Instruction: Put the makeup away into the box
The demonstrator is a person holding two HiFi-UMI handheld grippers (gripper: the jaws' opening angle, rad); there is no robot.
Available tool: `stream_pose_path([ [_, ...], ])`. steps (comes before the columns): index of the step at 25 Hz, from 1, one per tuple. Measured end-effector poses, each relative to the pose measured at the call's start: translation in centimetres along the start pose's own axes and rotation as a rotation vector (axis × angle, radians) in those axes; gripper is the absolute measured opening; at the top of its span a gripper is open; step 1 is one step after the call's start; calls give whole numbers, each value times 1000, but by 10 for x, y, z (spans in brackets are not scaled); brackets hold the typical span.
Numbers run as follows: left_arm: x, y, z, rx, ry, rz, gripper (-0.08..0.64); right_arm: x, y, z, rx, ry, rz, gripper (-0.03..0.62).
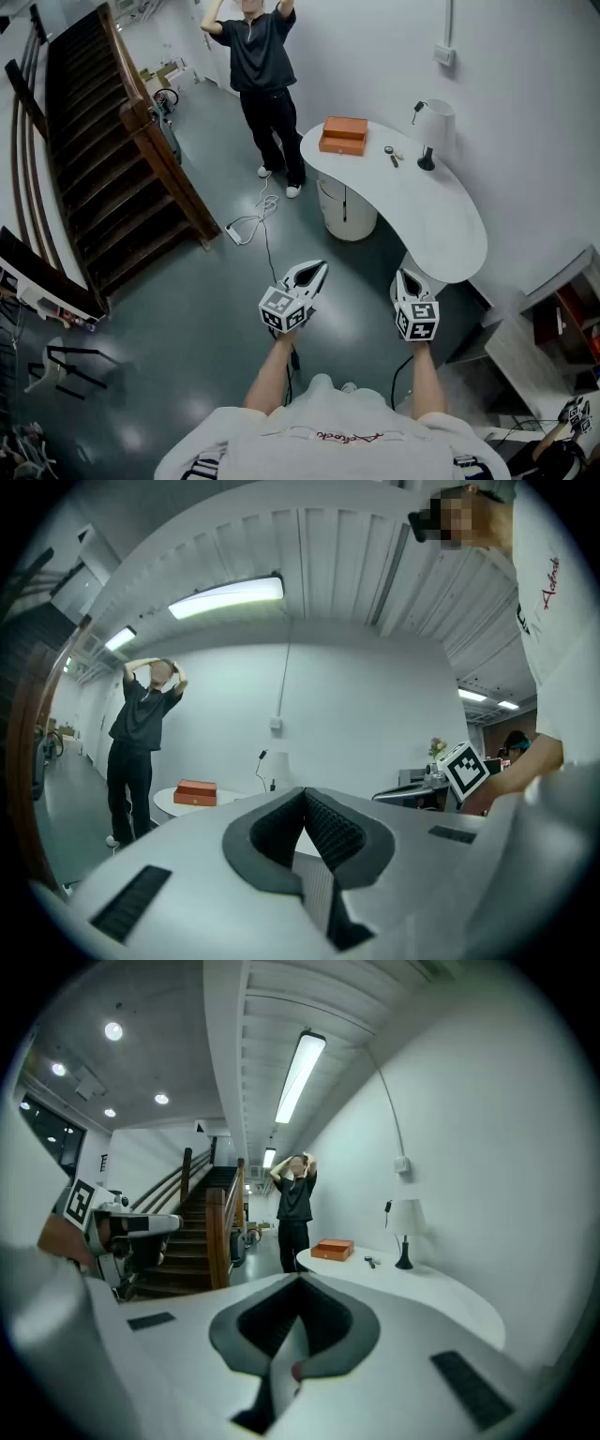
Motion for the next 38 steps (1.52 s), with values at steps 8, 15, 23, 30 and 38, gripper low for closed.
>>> stream_pose_path([
  [8,1,1,16,3,6,-5,11,-15,-13,-3,18,16,-14,20],
  [15,-2,-4,30,-3,22,-1,11,-23,-13,9,39,25,22,20],
  [23,2,-3,40,12,43,2,11,-26,-3,21,3,42,33,20],
  [30,7,-1,33,12,73,16,11,-18,-3,31,8,45,34,20],
  [38,48,-15,6,-11,58,4,9,19,-10,53,11,30,4,20],
])
Point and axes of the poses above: the fingertips, and each gripper's own axes: x forward along the fingers, z to its right, y out of its top, the point moved 7 cm from there along -x, backward along the fingers, and after that the axes turned 2 degrees about -y, right-handed, at the moved point
